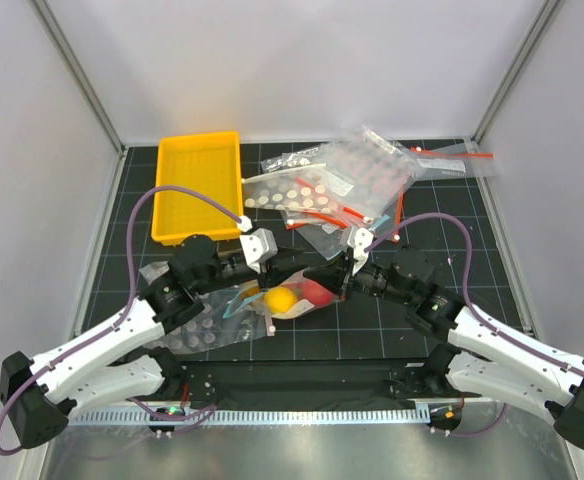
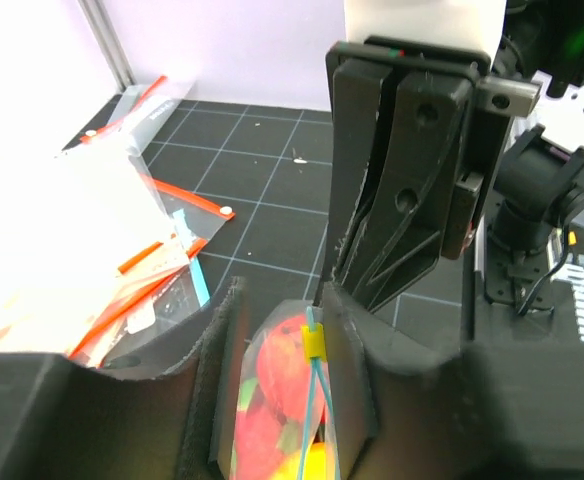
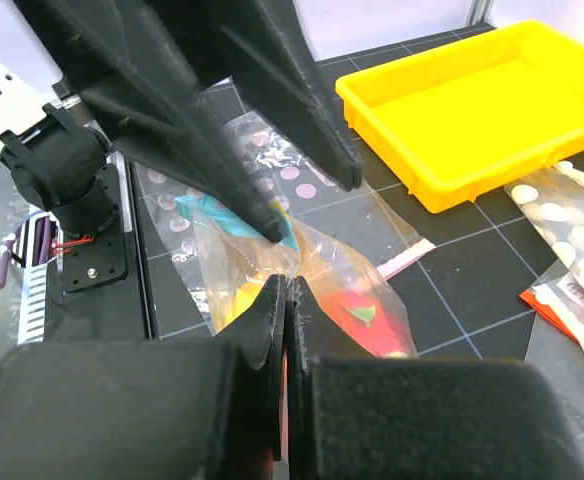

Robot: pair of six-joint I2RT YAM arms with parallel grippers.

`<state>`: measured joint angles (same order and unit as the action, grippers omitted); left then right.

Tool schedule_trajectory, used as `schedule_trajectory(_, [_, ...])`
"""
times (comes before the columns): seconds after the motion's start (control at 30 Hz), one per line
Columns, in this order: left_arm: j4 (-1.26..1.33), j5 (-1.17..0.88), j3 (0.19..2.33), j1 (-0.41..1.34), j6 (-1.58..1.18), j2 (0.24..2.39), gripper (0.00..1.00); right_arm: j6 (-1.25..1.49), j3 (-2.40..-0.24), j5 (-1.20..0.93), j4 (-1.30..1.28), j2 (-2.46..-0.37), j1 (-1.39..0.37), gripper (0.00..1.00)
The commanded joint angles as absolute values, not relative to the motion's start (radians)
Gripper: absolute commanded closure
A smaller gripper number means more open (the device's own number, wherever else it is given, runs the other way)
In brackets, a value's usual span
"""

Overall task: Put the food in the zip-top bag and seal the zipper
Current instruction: Zip the zipper food storage bag at the center of the board.

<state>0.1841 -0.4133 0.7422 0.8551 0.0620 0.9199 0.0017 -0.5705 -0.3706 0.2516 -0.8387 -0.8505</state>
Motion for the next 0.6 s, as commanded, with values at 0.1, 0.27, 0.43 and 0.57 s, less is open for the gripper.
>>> schedule_trajectory(0.1, [0.215, -0.405, 0.775, 0.851, 0.066, 0.922, 0.62, -0.017, -0.617, -0.38, 0.279, -0.83, -0.857, 0.99])
schedule_trajectory(0.27, [0.209, -0.413, 0.773, 0.851, 0.06, 0.93, 0.54, -0.015, -0.612, -0.376, 0.281, -0.822, -0.857, 0.99])
schedule_trajectory(0.43, [0.193, -0.42, 0.772, 0.853, 0.052, 0.922, 0.52, -0.014, -0.609, -0.368, 0.282, -0.811, -0.858, 0.99])
schedule_trajectory(0.57, [0.19, -0.429, 0.764, 0.851, 0.038, 0.91, 0.44, -0.012, -0.607, -0.359, 0.284, -0.804, -0.859, 0.99])
